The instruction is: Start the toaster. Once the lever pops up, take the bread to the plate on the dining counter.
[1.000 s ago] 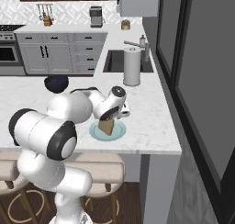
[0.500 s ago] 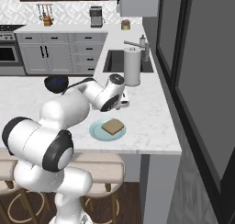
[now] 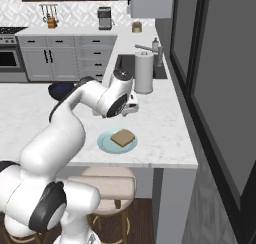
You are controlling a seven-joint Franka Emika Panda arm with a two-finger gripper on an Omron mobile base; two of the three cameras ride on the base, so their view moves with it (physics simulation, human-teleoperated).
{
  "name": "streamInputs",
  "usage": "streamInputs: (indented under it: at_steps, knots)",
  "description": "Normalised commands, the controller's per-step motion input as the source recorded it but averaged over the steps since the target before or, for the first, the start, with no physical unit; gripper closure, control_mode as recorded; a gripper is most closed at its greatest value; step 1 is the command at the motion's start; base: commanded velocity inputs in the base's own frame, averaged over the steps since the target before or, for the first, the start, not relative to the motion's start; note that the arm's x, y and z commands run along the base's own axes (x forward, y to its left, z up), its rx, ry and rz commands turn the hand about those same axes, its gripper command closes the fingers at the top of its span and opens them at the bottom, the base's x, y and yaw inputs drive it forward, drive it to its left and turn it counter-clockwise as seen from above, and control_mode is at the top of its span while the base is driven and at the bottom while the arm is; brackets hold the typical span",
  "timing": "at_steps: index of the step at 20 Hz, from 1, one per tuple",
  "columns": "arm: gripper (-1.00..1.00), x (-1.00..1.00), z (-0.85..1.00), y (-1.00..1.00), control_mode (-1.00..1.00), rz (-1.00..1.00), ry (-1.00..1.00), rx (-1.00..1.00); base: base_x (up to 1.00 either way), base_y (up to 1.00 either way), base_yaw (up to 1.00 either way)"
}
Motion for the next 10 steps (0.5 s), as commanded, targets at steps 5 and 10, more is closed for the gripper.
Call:
streamInputs:
  at_steps: [5,10]
  knots:
    - [-1.00,-0.93,0.45,0.27,-1.00,0.00,0.03,-0.09,0.00,0.00,0.00]
    - [-1.00,-0.62,0.20,0.17,-1.00,0.01,-0.09,0.03,0.00,0.00,0.00]
